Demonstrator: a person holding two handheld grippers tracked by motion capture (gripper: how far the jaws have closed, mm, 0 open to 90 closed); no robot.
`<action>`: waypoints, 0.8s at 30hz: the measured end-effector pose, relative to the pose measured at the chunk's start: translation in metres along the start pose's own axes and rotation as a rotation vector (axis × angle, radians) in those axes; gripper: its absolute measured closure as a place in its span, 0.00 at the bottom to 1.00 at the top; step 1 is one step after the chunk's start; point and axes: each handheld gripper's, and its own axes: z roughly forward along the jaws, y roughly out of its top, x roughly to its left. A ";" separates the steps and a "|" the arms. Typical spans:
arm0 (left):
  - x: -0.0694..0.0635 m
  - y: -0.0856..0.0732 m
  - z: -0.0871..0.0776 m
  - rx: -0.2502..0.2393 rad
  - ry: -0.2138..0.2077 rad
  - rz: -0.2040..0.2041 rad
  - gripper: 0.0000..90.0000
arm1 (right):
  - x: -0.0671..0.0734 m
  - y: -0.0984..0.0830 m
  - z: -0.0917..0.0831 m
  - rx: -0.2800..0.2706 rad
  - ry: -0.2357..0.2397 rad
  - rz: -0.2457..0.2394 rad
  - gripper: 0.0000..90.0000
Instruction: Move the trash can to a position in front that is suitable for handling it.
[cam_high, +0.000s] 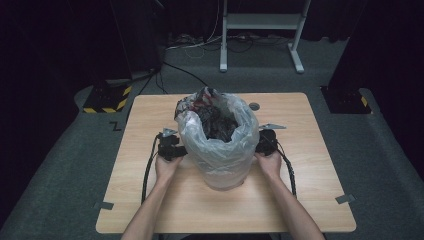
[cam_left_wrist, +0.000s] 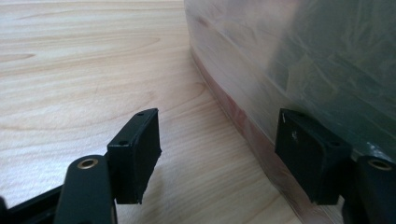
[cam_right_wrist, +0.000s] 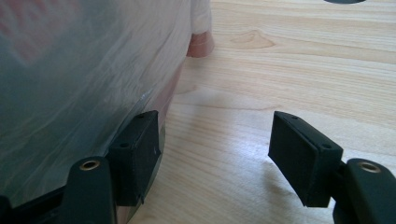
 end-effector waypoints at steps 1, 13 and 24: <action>0.001 -0.001 -0.001 -0.001 0.002 -0.002 0.34 | 0.001 0.000 0.000 0.000 0.002 -0.007 0.37; 0.006 -0.003 -0.012 0.013 0.031 0.000 0.34 | 0.014 -0.004 0.002 0.004 0.027 -0.019 0.37; 0.021 -0.018 -0.018 0.067 0.131 0.016 0.25 | -0.008 -0.026 -0.010 0.030 -0.060 -0.037 0.29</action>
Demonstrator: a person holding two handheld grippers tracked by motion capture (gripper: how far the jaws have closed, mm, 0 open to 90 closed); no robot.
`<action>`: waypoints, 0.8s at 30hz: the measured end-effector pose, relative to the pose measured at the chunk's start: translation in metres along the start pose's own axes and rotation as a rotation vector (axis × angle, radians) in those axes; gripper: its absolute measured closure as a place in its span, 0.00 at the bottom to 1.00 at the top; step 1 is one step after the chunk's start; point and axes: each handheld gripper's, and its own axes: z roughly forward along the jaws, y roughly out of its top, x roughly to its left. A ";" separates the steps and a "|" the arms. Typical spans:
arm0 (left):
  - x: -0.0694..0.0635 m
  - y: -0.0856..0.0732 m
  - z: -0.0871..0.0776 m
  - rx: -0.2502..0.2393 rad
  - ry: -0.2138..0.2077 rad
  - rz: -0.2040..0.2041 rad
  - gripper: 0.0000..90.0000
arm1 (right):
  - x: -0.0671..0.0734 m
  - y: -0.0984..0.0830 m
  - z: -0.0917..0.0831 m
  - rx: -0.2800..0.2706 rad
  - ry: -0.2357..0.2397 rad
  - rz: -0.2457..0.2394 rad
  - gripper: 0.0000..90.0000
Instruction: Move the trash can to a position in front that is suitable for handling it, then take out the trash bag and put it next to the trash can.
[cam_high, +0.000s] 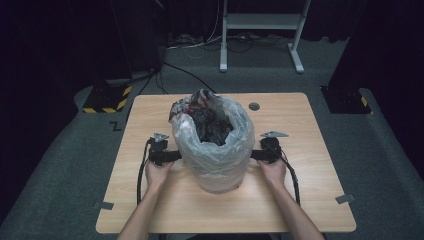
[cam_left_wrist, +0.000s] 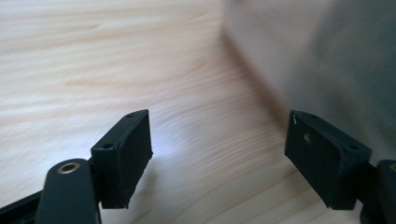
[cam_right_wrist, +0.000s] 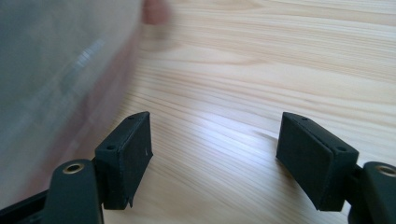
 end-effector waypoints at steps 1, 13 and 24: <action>0.002 -0.002 0.001 0.012 0.025 0.002 0.23 | -0.004 -0.002 -0.002 -0.003 -0.020 -0.012 0.29; 0.014 -0.016 -0.004 0.007 0.124 0.012 0.25 | -0.028 -0.009 -0.014 0.022 -0.142 -0.068 0.24; 0.013 -0.016 -0.003 0.011 0.141 0.019 0.21 | -0.037 -0.009 -0.021 0.057 -0.125 -0.062 0.25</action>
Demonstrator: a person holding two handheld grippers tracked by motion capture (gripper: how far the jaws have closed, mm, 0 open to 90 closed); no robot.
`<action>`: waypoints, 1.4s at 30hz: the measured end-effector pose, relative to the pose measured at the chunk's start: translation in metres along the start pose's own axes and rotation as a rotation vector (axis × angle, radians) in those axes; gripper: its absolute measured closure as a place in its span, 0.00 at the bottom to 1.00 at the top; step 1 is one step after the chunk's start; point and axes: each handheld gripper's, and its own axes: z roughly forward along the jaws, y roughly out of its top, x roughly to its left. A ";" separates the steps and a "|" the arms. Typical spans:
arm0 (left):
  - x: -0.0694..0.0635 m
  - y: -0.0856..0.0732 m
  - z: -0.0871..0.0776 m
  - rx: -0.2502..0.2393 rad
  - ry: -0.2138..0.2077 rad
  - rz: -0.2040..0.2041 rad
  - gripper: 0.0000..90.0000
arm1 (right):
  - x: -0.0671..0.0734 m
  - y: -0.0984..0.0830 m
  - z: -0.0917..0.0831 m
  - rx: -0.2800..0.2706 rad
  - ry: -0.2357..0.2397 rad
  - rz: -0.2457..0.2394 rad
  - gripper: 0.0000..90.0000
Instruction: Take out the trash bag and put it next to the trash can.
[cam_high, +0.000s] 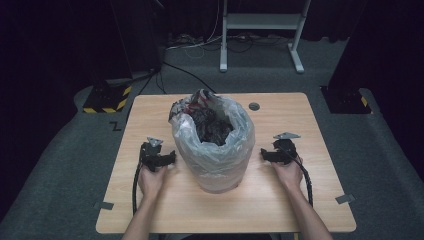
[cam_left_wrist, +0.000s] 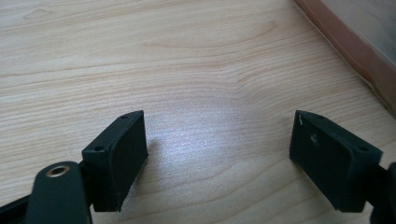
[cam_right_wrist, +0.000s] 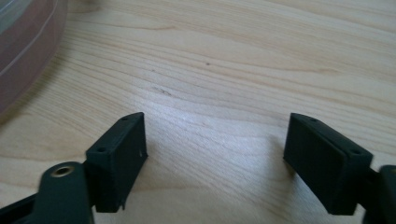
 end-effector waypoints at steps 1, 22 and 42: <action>0.000 0.000 0.000 0.003 -0.003 -0.007 0.21 | -0.004 0.000 -0.004 0.012 0.026 0.031 0.28; 0.000 0.000 0.000 0.002 -0.006 -0.007 0.21 | -0.013 0.014 -0.048 -0.053 0.162 0.117 0.40; 0.000 0.000 0.000 -0.001 -0.008 -0.002 0.22 | -0.004 0.034 -0.073 -0.073 0.272 0.084 0.48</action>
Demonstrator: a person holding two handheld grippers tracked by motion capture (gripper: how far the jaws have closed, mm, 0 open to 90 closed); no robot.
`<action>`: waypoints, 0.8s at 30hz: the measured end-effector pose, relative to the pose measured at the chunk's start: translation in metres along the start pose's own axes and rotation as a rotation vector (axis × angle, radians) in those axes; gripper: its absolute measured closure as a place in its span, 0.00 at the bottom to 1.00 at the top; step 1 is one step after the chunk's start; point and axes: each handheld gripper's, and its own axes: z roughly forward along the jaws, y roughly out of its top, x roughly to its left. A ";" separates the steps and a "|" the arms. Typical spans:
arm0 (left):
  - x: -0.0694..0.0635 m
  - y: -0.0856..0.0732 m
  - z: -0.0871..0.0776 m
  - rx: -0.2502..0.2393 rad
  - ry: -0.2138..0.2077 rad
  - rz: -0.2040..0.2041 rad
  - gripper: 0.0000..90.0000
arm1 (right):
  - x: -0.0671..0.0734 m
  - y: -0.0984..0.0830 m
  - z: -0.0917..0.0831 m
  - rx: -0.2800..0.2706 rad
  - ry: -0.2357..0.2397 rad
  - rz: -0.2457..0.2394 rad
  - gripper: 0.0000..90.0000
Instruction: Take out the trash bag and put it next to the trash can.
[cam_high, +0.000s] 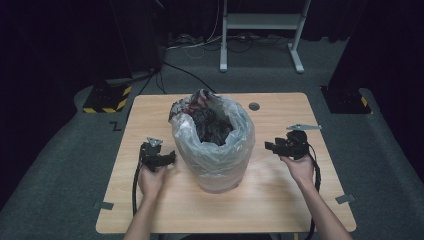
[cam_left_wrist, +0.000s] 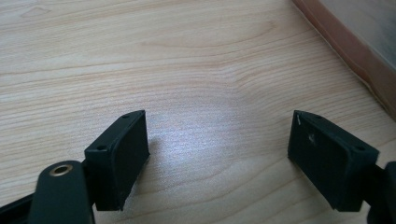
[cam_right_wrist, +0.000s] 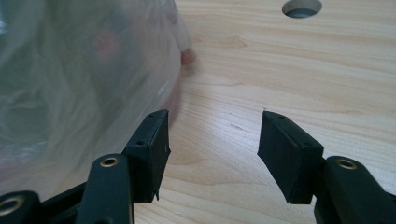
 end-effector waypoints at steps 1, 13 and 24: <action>0.000 0.000 0.000 0.000 0.000 0.000 0.22 | 0.002 0.002 -0.003 -0.004 0.007 -0.005 0.48; 0.000 0.000 0.000 -0.002 -0.003 0.003 0.23 | 0.018 0.024 -0.019 -0.060 0.023 -0.033 0.48; 0.000 0.000 0.000 -0.002 -0.004 0.004 0.24 | 0.031 0.044 -0.025 -0.077 0.054 -0.058 0.48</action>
